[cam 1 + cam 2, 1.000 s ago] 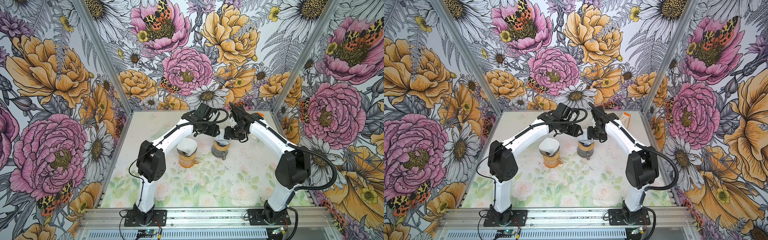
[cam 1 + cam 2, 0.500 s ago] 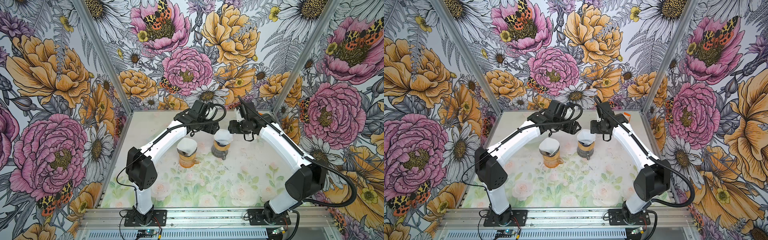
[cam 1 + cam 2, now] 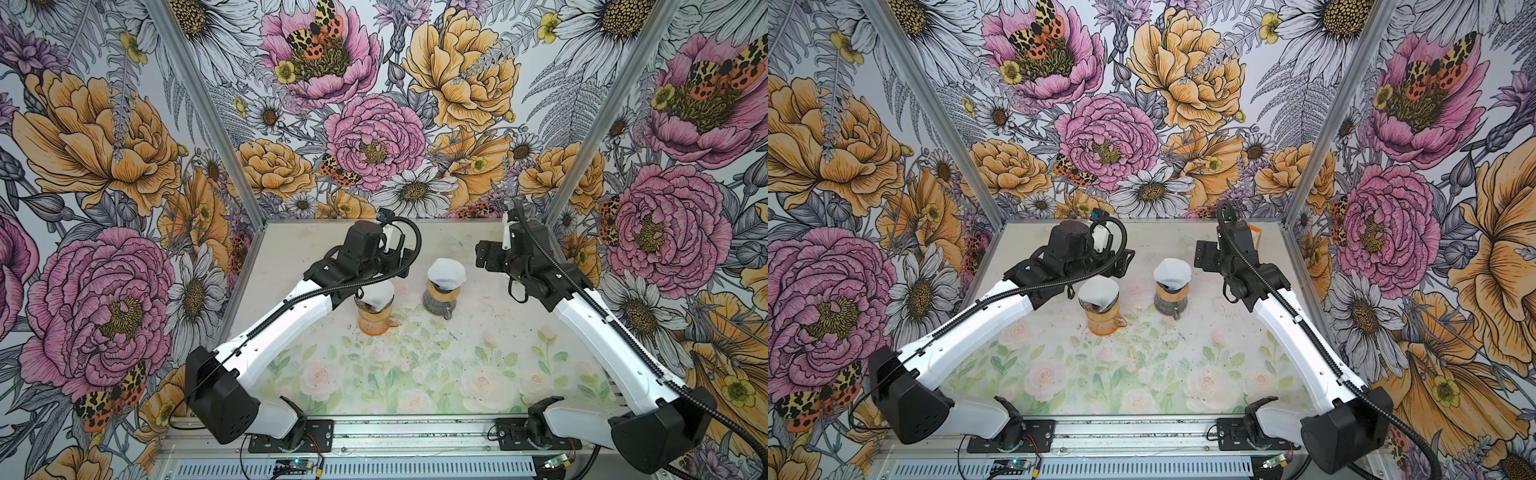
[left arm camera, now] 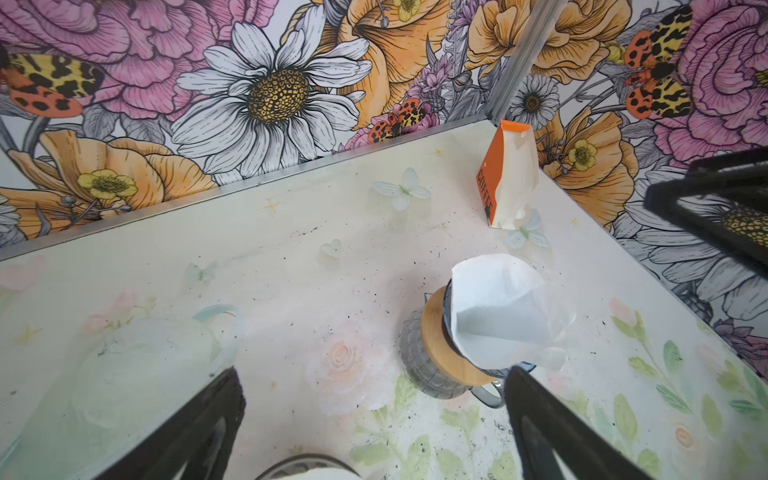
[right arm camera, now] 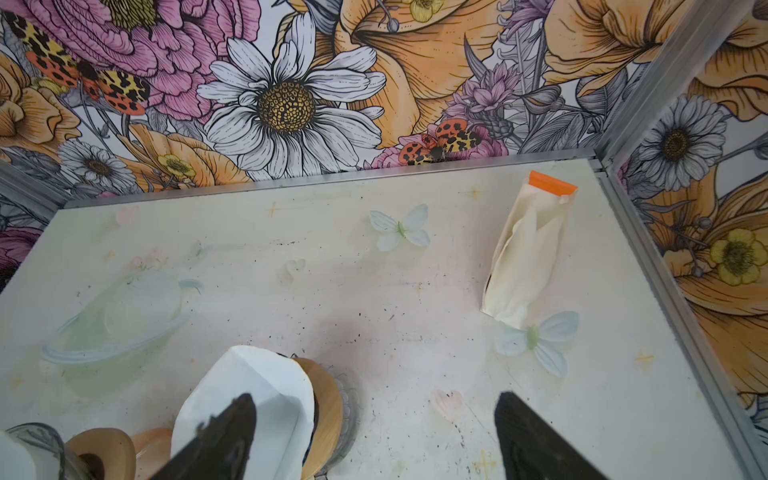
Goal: Place the coffee filter in the dripper
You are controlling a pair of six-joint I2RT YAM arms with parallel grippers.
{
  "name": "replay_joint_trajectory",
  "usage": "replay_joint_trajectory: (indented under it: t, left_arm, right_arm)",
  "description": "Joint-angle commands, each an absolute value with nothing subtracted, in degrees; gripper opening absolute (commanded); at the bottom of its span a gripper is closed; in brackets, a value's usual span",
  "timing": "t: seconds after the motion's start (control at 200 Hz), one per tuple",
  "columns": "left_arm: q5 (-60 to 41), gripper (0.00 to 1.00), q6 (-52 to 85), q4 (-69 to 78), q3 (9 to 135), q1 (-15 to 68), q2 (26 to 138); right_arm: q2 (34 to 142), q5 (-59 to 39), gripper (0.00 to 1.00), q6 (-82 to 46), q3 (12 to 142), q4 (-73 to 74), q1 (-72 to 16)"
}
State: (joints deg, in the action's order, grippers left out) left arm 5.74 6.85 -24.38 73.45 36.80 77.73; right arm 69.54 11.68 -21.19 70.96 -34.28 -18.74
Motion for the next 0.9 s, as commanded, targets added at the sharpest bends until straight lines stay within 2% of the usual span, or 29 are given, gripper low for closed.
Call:
replay_joint_trajectory:
  t: [0.0, 0.085, 0.475, 0.601, 0.716, 0.896]
  left_arm:
    - [10.1, 0.99, 6.9, -15.4, 67.4, 34.4, 71.2]
    - [11.5, 0.99, 7.7, -14.4, 63.0, 32.5, 67.1]
    - [28.5, 0.99, 9.2, -10.5, 44.1, 18.1, 50.3]
    - [26.7, 0.99, 12.1, -7.8, 37.4, 9.4, 46.5]
    - [26.4, 0.99, 13.4, -4.0, 32.1, 5.2, 45.4]
    - [28.2, 0.99, 12.0, 2.6, 26.5, 4.9, 49.1]
  right_arm:
    - [66.7, 15.9, 0.96, -19.4, 70.1, -27.7, -17.9]
    - [66.0, 19.8, 0.99, -19.3, 69.2, -27.5, -17.3]
    - [64.0, 29.2, 0.99, -17.9, 61.2, -20.5, -12.7]
    - [64.1, 29.8, 0.99, -18.7, 55.6, -17.1, -9.5]
    - [64.6, 27.5, 1.0, -20.6, 50.8, -13.3, -6.8]
    - [66.3, 26.5, 1.0, -18.3, 42.9, -1.1, -6.1]
